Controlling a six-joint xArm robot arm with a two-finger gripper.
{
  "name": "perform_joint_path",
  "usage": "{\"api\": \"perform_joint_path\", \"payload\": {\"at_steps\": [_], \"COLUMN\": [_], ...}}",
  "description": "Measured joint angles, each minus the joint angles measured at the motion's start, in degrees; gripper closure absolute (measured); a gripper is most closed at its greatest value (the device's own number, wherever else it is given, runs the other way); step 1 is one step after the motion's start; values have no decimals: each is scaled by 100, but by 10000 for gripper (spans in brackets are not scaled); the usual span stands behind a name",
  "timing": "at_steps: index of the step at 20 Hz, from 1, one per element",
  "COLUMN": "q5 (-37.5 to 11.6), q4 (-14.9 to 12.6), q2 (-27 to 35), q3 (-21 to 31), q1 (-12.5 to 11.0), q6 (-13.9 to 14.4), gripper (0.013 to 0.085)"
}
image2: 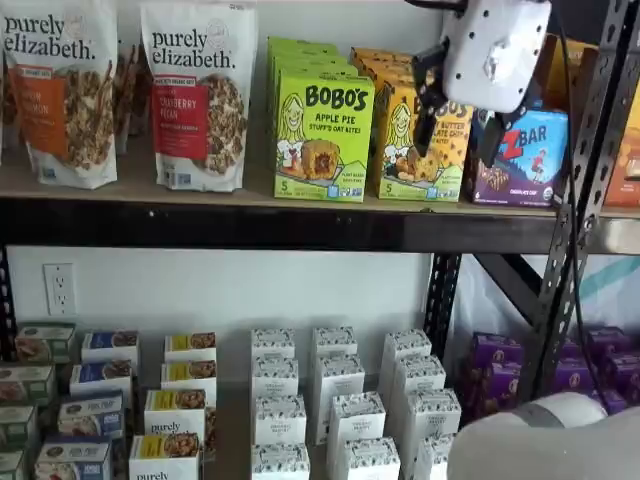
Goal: Pick the green box on the top shelf, the fourth from the left
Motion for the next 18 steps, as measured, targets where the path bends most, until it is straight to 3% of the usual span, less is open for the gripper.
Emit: {"api": "perform_joint_path", "payload": {"at_steps": [11, 18], "q5": [-935, -1197], "q4": [-801, -1094], "q2": [405, 853], "q3": [-18, -228], "q1": [1221, 1673], "q6": [1108, 1576], "gripper": [130, 130]}}
